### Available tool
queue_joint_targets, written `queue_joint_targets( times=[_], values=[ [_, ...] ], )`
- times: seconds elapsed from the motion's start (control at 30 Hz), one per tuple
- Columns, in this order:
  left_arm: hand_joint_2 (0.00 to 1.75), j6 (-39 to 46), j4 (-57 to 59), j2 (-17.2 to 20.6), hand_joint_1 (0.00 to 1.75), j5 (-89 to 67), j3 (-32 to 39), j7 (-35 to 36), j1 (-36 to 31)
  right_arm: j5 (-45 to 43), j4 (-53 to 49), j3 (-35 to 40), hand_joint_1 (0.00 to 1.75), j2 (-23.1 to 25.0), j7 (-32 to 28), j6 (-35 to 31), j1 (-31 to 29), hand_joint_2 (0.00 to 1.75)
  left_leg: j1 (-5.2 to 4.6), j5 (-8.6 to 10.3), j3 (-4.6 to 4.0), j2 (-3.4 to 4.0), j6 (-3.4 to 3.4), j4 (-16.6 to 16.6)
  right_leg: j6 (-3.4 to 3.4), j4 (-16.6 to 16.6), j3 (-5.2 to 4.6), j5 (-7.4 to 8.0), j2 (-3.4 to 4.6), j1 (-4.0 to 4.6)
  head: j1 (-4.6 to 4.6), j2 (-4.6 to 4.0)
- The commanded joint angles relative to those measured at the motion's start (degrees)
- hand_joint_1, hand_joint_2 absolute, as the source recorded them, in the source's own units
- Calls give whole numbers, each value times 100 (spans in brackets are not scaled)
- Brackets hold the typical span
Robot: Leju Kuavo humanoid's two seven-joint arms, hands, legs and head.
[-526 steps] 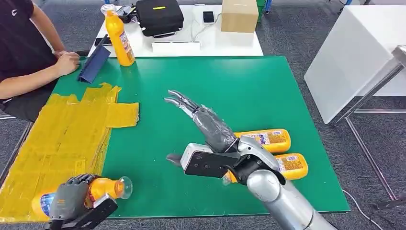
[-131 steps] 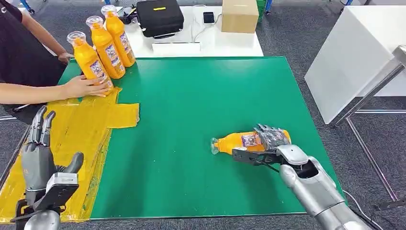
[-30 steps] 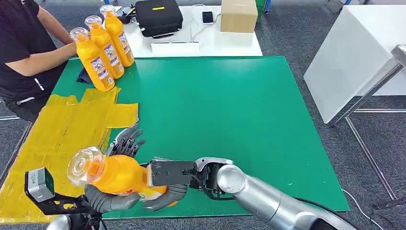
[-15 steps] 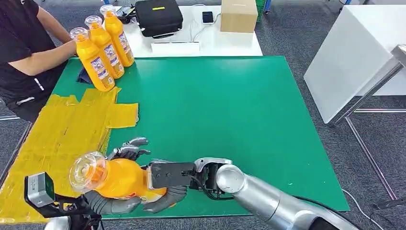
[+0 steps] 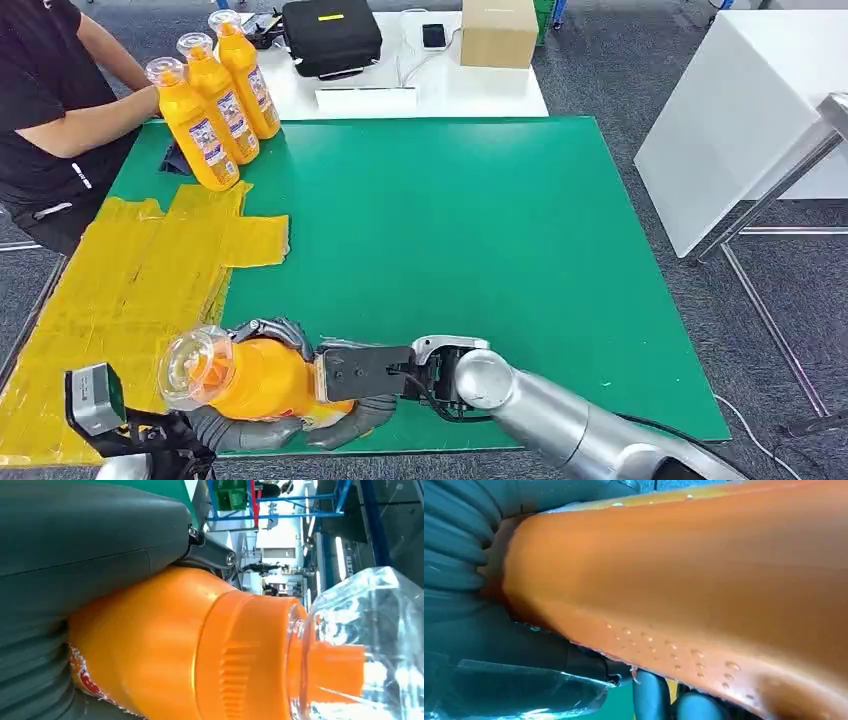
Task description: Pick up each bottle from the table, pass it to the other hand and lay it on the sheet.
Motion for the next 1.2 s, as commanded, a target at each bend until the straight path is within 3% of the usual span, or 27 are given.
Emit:
queue_joint_targets(
  times=[0.03,0.2,0.4,0.77,0.9,1.03,1.2],
  values=[
    [175,1251,-214,-233,175,-1784,372,-95,254,899,-756,-1217,0,-268,-218,-1014,890,0,4,-8,14,-14,-1,2,-6,-3,22,-9,-14,5,0,0],
    [175,3911,-341,-375,175,-6719,891,-336,191,1538,-1821,-2416,0,-210,-150,-1326,1807,0,6,-13,5,-23,0,10,-7,1,17,-16,-22,6,2,0],
    [175,4852,684,-105,175,-8472,986,3,-50,1514,-2300,-2559,0,-293,-205,-1359,1984,0,0,-3,7,-28,-3,-5,-9,-5,15,-8,-21,1,-2,0],
    [175,5092,2684,247,175,-9670,914,473,-464,1602,-2838,-2250,0,-615,-257,-1495,1977,0,-5,2,9,-28,-1,-11,-5,-8,11,-5,-28,-6,2,0],
    [175,5160,3840,564,175,-10341,700,669,-772,1592,-2947,-2075,0,-787,-261,-1504,1872,0,-5,-1,24,-13,-3,-16,-10,-14,21,-3,-14,-5,0,0],
    [175,5149,4894,722,175,-10194,924,739,-1097,1612,-3116,-2014,0,-971,-274,-1520,1874,0,-3,1,17,-16,-5,-14,-9,-10,14,-2,-16,-4,0,0],
    [175,5194,5087,744,175,-10094,1171,766,-1082,1721,-3203,-2019,0,-1077,-312,-1557,1987,0,-1,-4,12,-8,-3,-7,-6,-7,8,-4,-9,-1,0,0]
  ],
)
